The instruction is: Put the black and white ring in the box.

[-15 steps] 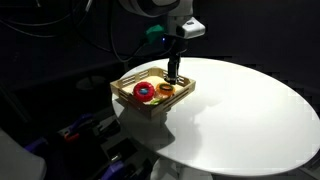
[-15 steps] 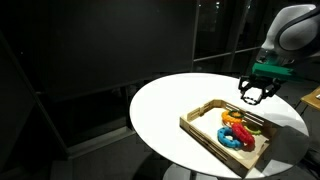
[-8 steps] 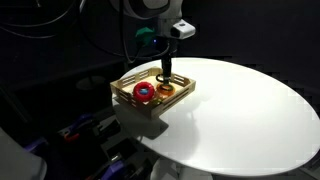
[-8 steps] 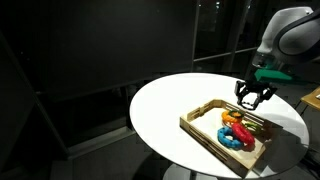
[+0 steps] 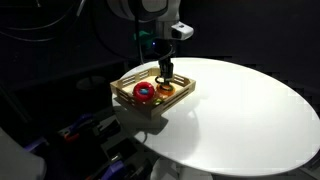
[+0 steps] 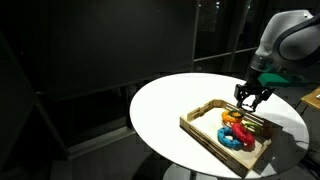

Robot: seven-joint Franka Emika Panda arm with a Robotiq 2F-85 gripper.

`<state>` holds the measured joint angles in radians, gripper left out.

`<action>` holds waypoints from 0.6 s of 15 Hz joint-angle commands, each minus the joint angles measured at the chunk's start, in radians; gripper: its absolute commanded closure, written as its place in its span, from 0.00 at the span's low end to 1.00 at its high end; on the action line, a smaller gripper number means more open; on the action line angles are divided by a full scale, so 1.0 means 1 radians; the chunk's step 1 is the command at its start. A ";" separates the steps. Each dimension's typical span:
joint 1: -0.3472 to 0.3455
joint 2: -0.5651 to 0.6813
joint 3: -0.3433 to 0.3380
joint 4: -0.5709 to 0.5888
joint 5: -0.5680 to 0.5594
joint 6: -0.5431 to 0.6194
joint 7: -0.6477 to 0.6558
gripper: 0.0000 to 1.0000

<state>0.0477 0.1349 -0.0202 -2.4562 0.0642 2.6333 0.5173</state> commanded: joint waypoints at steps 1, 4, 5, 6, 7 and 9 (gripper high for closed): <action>0.013 0.017 -0.014 -0.006 -0.061 0.046 0.013 0.59; 0.022 0.038 -0.022 -0.006 -0.093 0.074 0.038 0.59; 0.026 0.045 -0.026 -0.005 -0.097 0.078 0.048 0.59; 0.030 0.051 -0.030 -0.005 -0.103 0.082 0.056 0.59; 0.035 0.056 -0.035 -0.003 -0.106 0.081 0.068 0.59; 0.046 0.063 -0.044 -0.003 -0.111 0.078 0.092 0.59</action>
<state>0.0669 0.1914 -0.0382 -2.4590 -0.0150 2.7034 0.5530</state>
